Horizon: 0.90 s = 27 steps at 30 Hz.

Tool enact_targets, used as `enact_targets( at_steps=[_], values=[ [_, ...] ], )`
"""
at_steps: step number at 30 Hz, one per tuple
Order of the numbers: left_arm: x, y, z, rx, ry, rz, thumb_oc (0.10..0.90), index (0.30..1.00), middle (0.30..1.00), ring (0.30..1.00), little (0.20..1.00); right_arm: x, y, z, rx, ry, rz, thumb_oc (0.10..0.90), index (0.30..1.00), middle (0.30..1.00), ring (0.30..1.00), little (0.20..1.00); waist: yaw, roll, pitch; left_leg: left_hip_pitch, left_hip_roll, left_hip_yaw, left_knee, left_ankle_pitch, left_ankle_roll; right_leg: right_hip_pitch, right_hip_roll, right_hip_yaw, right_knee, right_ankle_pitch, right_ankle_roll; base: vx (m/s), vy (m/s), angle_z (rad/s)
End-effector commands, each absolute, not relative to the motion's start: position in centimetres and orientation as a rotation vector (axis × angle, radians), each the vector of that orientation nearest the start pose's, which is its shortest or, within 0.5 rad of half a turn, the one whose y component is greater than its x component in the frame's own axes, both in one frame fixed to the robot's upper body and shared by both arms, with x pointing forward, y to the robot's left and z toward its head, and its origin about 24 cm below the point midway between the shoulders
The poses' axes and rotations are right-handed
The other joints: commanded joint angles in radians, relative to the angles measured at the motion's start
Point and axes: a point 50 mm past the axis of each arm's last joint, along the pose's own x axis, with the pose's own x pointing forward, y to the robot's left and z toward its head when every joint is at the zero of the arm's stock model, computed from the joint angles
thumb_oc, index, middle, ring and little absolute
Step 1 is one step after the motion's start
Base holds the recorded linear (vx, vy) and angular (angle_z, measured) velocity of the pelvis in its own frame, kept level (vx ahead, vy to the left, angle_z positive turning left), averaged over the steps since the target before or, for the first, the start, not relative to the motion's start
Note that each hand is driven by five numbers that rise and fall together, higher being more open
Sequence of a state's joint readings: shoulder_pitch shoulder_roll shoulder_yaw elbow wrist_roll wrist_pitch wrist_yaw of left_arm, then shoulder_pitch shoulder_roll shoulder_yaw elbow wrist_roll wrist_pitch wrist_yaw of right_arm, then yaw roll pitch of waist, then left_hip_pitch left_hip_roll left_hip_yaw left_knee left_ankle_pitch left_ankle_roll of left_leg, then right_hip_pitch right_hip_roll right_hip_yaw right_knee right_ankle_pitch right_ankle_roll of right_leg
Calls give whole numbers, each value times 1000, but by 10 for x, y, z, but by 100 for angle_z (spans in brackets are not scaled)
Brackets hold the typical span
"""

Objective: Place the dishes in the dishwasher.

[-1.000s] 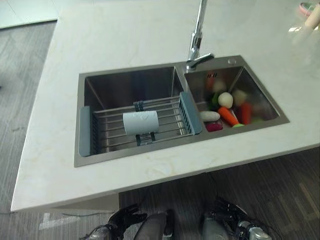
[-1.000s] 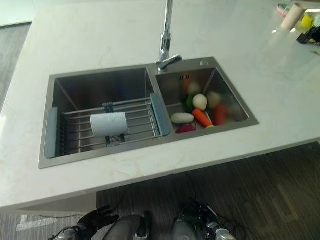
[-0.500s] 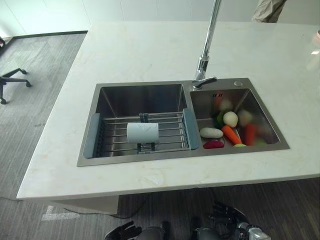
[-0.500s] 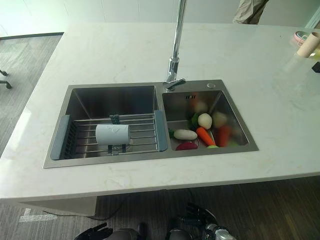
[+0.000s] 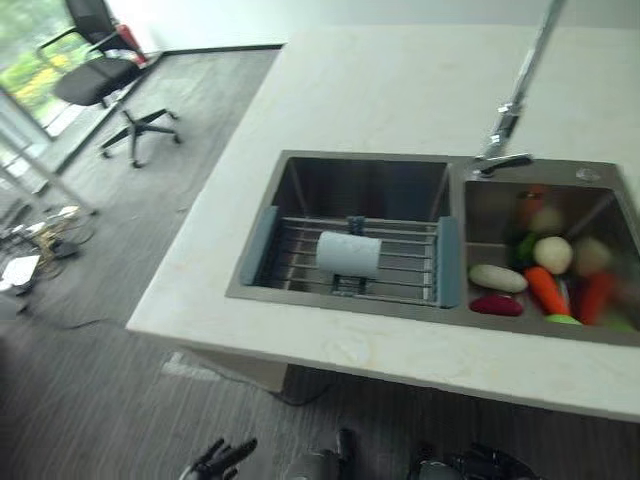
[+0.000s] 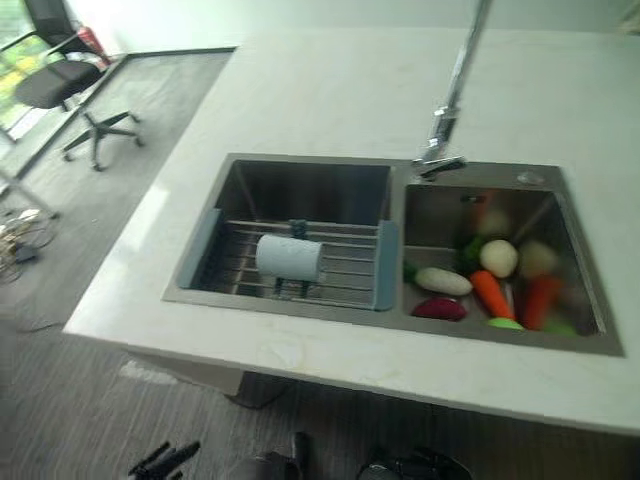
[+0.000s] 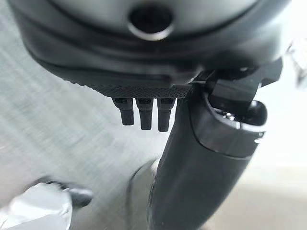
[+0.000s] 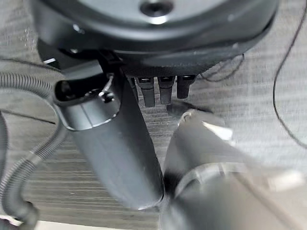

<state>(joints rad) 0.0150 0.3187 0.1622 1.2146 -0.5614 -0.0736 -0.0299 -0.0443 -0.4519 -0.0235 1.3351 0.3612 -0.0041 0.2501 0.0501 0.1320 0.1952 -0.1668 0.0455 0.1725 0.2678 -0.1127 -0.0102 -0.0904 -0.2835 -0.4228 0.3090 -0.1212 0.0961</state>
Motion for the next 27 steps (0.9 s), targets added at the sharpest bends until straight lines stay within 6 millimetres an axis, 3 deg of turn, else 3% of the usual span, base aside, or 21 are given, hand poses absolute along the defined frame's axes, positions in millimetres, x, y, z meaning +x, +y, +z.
enact_targets(
  at_steps=[1,2,4,6,8,10,11,14,15,16,17,20,23,27],
  values=[
    [68,419,-63,165,755,1025,800,900,900,900,900,78,-314,-136,134,1185,-317,800,900,900,900,900,8,-5,-21,-1,3,-74,32,-100,-49,18,51,85,-9,-124,29,168,84,32],
    [69,447,-30,342,694,1078,800,900,900,900,900,84,-307,-138,138,1162,-292,800,900,900,900,900,18,-5,-32,5,-1,-76,32,-107,-40,21,47,86,-9,-121,35,159,47,15],
    [74,461,-10,437,640,1100,800,900,900,900,900,89,-304,-138,146,1150,-286,800,900,900,900,900,23,-5,-36,7,-2,-76,32,-111,-36,22,46,87,-9,-121,36,48,1,7],
    [94,489,58,641,375,1165,800,900,900,900,900,97,-299,-138,142,1138,-284,800,900,900,900,900,32,-4,-43,8,-1,-70,32,-118,-27,23,48,90,-9,-121,38,11,-4,3],
    [121,498,120,773,132,1149,800,900,900,900,900,94,-298,-140,154,1149,-307,800,900,900,900,900,36,-4,-50,10,0,-62,32,-126,-24,24,48,90,-9,-121,44,13,-40,-4],
    [143,490,165,879,-83,1099,800,900,900,900,900,91,-297,-141,172,1164,-327,800,900,900,900,900,36,-7,-55,13,3,-57,32,-132,-23,26,49,90,-9,-121,48,37,-58,-1],
    [161,472,203,985,-318,985,800,900,900,900,900,87,-296,-143,183,1182,-337,800,900,900,900,900,34,-11,-60,17,4,-53,32,-138,-22,28,50,94,-9,-123,51,57,-77,-1],
    [197,416,262,1006,-692,679,800,900,900,900,900,71,-294,-147,198,1232,-347,800,900,900,900,900,24,-20,-72,29,7,-41,32,-154,-21,33,54,101,-9,-128,55,76,-82,-6],
    [207,395,273,967,-779,555,800,900,900,900,900,64,-293,-148,210,1251,-352,800,900,900,900,900,15,-24,-77,35,9,-37,32,-160,-21,34,57,106,-9,-130,57,83,-80,-7],
    [210,388,275,955,-807,506,800,900,900,900,900,62,-293,-149,219,1256,-357,800,900,900,900,900,16,-25,-78,37,10,-34,32,-162,-20,35,58,109,-9,-130,58,99,-86,-12],
    [222,362,282,949,-856,374,800,900,900,900,900,54,-292,-150,235,1276,-360,800,900,900,900,900,4,-30,-83,46,11,-28,32,-168,-19,36,63,120,-9,-132,59,99,-77,-25],
    [243,312,284,1003,-840,59,800,900,900,900,900,43,-290,-152,243,1307,-350,800,900,900,900,900,-29,-36,-94,57,15,-10,32,-174,-14,27,74,152,-9,-123,63,97,-84,-67],
    [258,284,284,1015,-771,-121,800,900,900,900,900,39,-288,-153,248,1306,-348,800,900,900,900,900,-58,-37,-98,64,17,6,32,-180,-10,14,84,186,-9,-115,68,72,-53,-32],
    [272,267,285,1027,-671,-267,800,900,900,900,900,35,-287,-153,254,1301,-342,800,900,900,900,900,-95,-35,-99,68,23,27,32,-182,-7,-4,96,228,-9,-106,72,43,-38,-26]
  ],
)
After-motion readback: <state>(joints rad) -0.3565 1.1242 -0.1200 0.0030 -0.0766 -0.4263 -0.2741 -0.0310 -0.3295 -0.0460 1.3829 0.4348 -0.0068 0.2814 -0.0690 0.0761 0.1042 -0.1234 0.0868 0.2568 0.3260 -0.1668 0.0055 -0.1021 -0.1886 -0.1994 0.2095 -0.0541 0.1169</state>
